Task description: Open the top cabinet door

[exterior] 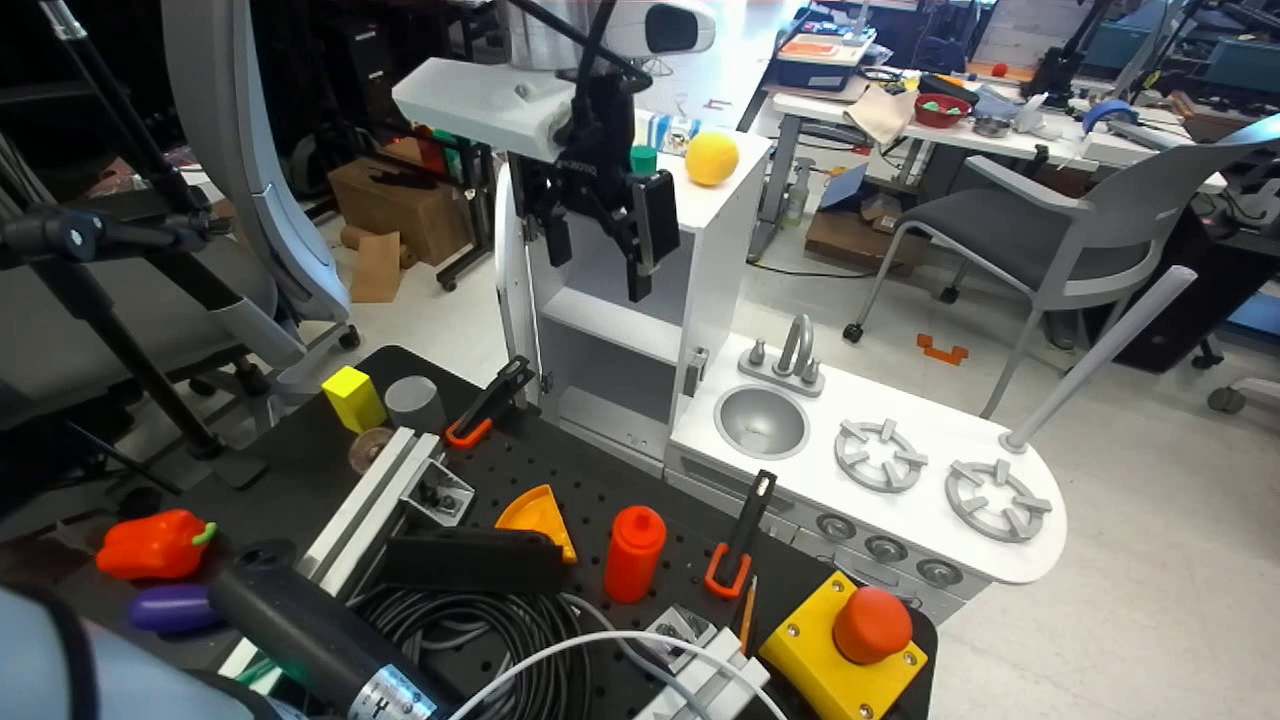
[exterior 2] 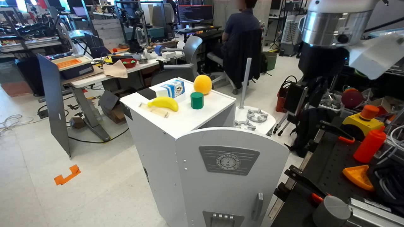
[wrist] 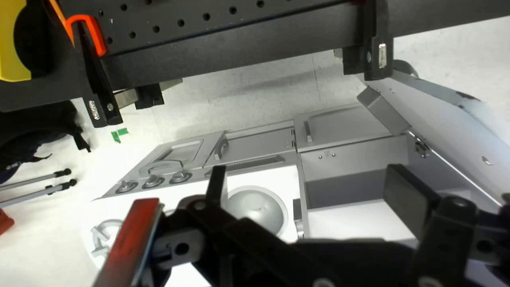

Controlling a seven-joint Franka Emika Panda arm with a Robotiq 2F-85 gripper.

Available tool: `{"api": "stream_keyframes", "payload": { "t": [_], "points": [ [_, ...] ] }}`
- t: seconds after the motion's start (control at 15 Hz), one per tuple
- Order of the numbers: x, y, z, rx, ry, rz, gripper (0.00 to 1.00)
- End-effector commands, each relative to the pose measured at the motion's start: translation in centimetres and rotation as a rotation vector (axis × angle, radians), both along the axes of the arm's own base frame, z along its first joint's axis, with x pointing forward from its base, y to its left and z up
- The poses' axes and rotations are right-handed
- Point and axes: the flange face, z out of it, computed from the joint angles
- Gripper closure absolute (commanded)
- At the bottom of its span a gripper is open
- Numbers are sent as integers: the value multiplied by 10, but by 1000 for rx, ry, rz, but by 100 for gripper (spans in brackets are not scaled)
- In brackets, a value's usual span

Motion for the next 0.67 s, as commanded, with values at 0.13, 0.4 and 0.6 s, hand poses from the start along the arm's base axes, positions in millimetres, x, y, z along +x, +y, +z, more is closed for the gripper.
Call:
{"api": "stream_keyframes", "payload": {
  "t": [0.13,0.4,0.6],
  "points": [
    [-4,12,50,88,-203,-67,0],
    [0,14,56,142,-210,-123,0],
    [0,15,55,144,-209,-127,0]
  ]
}}
